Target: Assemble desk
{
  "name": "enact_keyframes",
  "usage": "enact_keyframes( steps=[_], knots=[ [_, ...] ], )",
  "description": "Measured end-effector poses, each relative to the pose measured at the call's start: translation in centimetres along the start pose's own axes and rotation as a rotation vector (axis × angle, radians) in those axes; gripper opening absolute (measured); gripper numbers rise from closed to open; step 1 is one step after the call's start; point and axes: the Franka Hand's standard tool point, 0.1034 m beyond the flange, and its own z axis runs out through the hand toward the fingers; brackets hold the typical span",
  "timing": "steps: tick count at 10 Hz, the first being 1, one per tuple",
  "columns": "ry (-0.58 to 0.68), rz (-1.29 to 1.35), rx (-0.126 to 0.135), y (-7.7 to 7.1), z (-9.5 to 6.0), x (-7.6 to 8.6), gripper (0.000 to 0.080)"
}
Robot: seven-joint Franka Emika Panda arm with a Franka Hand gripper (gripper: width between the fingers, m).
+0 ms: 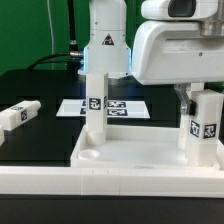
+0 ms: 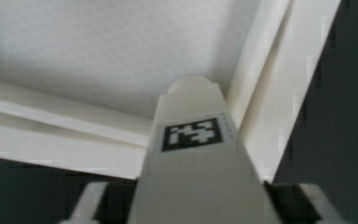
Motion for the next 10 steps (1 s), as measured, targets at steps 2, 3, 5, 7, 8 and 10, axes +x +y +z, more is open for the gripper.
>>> enact_keyframes(
  steps=[2,3,5,7,8,10],
  knots=[
    [0.000,0.063,0.003,0.0,0.0,0.0,0.0288],
    [0.000,0.140,0.002,0.0,0.0,0.0,0.0288],
    [0.005,0.309,0.021,0.1,0.0,0.0,0.0288],
    [0.006,0.482,0.030,0.3,0.0,-0.1,0.0288],
    [0.005,0.556,0.027,0.4,0.1,-0.1,0.0288],
    [0.005,0.708,0.010,1.4,0.1,-0.3,0.0292]
  ],
)
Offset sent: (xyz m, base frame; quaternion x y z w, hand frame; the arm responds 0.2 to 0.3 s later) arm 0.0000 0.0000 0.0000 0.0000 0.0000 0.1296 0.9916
